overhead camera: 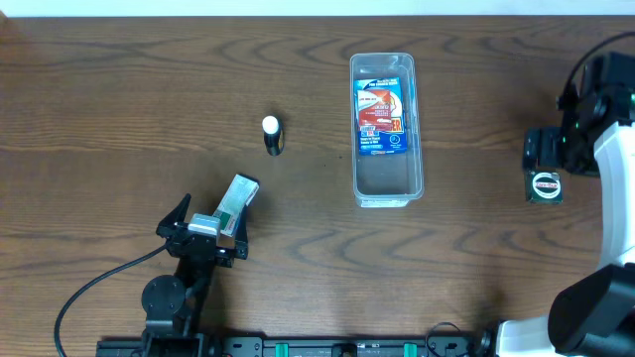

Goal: Pack container
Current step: 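Move right gripper to the green Zam-Buk box and grasp it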

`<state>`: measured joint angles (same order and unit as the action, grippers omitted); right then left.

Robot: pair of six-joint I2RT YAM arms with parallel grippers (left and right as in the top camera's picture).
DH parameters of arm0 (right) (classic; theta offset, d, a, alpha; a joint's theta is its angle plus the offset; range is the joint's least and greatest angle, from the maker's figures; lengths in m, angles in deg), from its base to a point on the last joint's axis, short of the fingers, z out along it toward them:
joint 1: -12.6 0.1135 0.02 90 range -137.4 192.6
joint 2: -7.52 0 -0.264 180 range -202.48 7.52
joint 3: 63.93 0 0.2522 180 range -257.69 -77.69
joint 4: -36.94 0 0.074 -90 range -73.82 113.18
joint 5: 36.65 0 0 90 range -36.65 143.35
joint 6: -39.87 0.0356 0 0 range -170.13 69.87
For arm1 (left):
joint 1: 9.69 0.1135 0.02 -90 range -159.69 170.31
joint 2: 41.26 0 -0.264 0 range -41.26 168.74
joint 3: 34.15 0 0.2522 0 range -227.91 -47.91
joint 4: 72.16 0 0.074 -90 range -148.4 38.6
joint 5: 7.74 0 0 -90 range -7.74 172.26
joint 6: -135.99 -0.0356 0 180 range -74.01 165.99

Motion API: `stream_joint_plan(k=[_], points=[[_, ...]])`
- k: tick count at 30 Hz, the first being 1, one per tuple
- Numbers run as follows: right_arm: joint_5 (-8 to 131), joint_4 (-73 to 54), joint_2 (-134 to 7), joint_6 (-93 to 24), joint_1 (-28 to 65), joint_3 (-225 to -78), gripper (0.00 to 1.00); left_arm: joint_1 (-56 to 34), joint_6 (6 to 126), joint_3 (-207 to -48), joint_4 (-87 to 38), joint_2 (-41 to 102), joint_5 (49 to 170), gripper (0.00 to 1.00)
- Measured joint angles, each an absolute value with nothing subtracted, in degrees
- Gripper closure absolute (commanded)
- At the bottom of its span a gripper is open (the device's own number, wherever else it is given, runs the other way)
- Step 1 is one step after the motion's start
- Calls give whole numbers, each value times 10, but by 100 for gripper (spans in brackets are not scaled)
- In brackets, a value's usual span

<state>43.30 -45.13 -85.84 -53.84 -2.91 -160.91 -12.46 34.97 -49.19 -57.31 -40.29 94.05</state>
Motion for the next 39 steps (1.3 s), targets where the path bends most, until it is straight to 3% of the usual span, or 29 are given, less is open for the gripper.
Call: stream_joint_plan(k=[9, 18, 30, 39], points=[[473, -352, -859, -605, -90, -1528, 1, -125, 350, -492, -573, -403, 940, 2], [531, -313, -870, -690, -93, -1522, 1, -125, 350, -492, -573, -403, 940, 2], [528, -298, -988, -712, -105, -1521, 1, -125, 350, -492, -573, -403, 940, 2], [526, -288, -994, -713, -130, -1518, 1, -125, 350, -492, -573, -403, 940, 2]])
